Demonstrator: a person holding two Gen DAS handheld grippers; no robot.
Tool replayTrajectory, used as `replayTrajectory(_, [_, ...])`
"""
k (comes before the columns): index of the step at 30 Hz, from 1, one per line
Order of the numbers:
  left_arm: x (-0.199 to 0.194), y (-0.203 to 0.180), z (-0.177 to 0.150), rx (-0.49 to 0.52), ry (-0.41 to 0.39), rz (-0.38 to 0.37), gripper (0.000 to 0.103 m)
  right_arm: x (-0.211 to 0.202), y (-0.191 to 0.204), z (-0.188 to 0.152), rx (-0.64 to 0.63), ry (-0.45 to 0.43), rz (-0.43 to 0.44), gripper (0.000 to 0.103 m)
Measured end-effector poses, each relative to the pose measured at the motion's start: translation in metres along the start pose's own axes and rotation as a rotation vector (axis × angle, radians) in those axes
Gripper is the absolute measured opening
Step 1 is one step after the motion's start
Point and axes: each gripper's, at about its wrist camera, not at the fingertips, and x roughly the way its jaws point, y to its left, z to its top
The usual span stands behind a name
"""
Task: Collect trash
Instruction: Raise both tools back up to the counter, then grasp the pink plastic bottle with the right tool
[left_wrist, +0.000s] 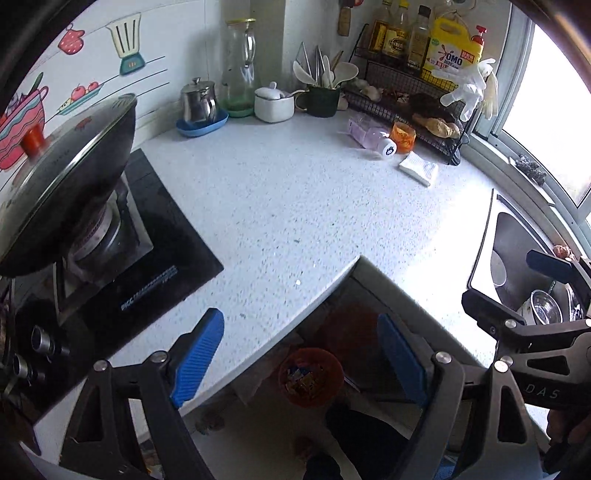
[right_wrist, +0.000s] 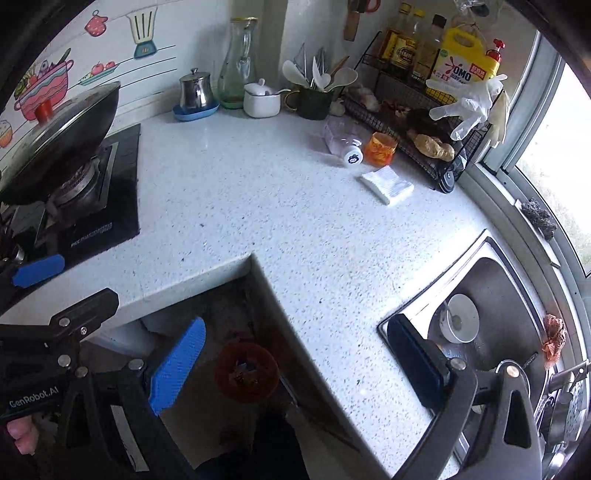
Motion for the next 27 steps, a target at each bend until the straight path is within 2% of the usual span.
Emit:
replayTrajectory(9, [0.043, -0.027, 0.073, 0.046, 0.002, -0.032, 0.084, 0.025, -0.041, 0.044, 0.058, -0.001, -0.018, 0.099])
replayTrajectory(20, [0.095, -0.074, 0.144, 0.079, 0.040, -0.014, 0.084, 0.069, -0.099, 0.090, 0.103, 0.032, 0.004, 0.099])
replayTrajectory(27, [0.118, -0.087, 0.186, 0.071, 0.049, -0.015, 0.084, 0.085, -0.121, 0.123, 0.091, 0.030, 0.017, 0.099])
